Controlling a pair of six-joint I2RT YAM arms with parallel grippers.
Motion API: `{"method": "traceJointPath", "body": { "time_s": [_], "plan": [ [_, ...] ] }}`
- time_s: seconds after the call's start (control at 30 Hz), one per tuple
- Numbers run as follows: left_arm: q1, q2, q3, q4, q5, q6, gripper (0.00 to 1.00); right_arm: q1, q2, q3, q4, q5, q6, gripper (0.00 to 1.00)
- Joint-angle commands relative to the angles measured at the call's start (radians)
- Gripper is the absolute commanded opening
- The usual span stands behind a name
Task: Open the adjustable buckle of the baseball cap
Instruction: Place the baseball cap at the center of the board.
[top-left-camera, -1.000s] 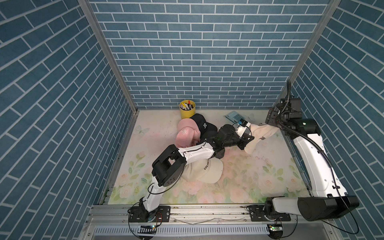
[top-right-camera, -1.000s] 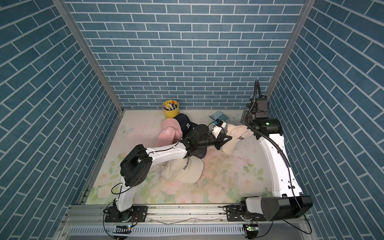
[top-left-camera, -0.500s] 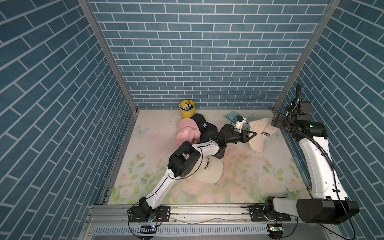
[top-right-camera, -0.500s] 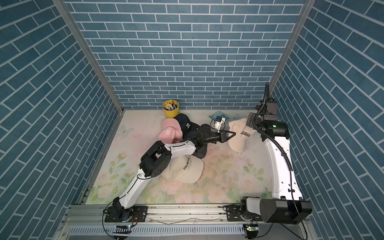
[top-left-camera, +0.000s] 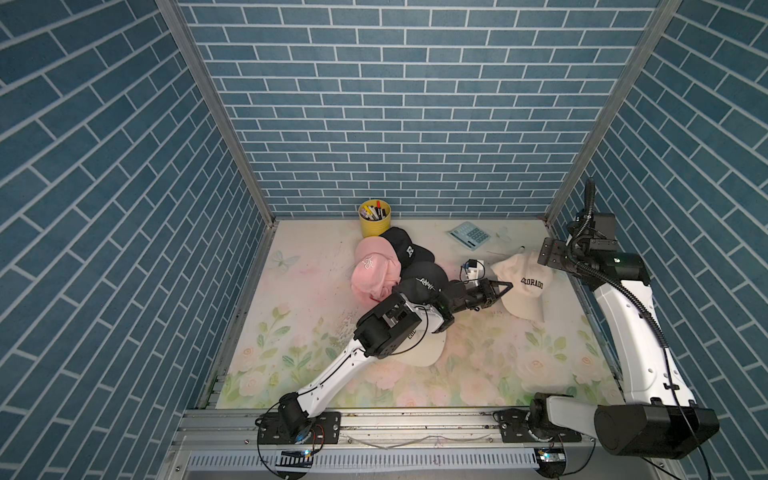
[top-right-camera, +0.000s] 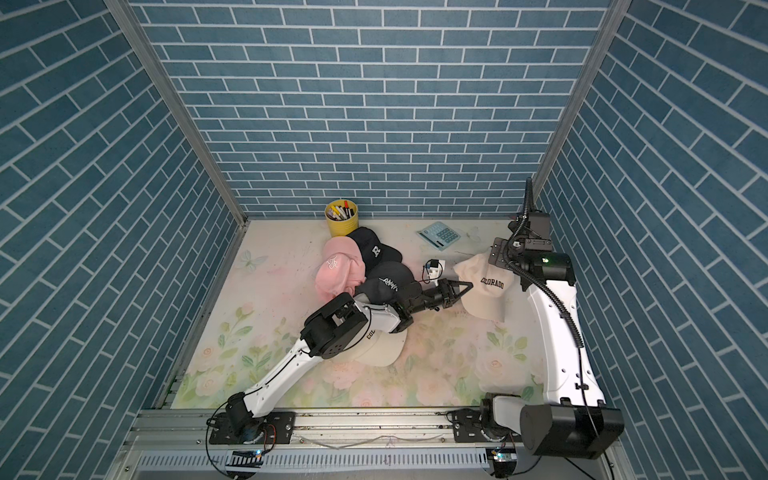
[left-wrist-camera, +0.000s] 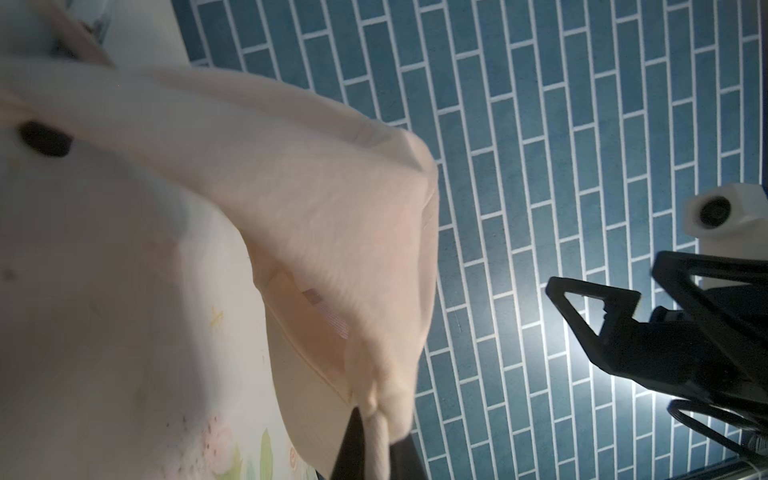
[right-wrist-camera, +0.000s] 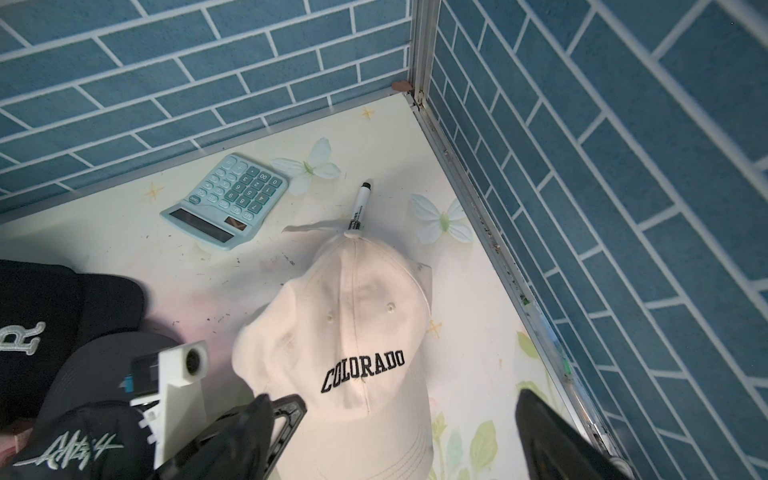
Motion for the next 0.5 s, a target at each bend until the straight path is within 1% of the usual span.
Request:
{"method": "traceJointPath", "body": {
  "time_s": [0.0, 0.1, 0.2, 0.23, 0.27, 0.33, 0.37, 0.4, 0.47],
  "plan": [
    [0.001, 0.0, 0.006, 0.118, -0.037, -0.084, 0.03, -0.012, -0.028, -0.007, -0.027, 0.004, -0.013, 0.91],
    [-0.004, 0.023, -0.003, 0.11, -0.057, -0.119, 0.05, -0.014, -0.029, -0.001, -0.035, -0.003, -0.016, 0.91],
    [-0.012, 0.032, -0.008, 0.044, -0.062, -0.144, 0.08, -0.017, -0.02, 0.001, -0.046, -0.015, -0.018, 0.91],
    [-0.015, 0.03, -0.009, 0.014, -0.06, -0.146, 0.15, -0.017, -0.016, 0.002, -0.048, -0.021, -0.018, 0.91],
    [-0.016, 0.027, -0.008, -0.027, -0.06, -0.149, 0.18, -0.017, -0.013, 0.002, -0.049, -0.026, -0.018, 0.91],
    [-0.019, 0.022, -0.007, -0.108, -0.055, -0.156, 0.19, -0.017, -0.012, -0.003, -0.048, -0.034, -0.016, 0.91],
    [-0.022, 0.024, -0.013, -0.124, -0.057, -0.167, 0.23, -0.017, -0.012, -0.005, -0.047, -0.033, -0.018, 0.91],
    [-0.023, 0.024, -0.021, -0.123, -0.061, -0.179, 0.31, -0.017, -0.012, -0.007, -0.044, -0.035, -0.018, 0.91],
    [-0.025, 0.026, -0.039, -0.133, -0.068, -0.203, 0.37, -0.017, -0.01, -0.015, -0.044, -0.038, -0.021, 0.91]
  ]
}}
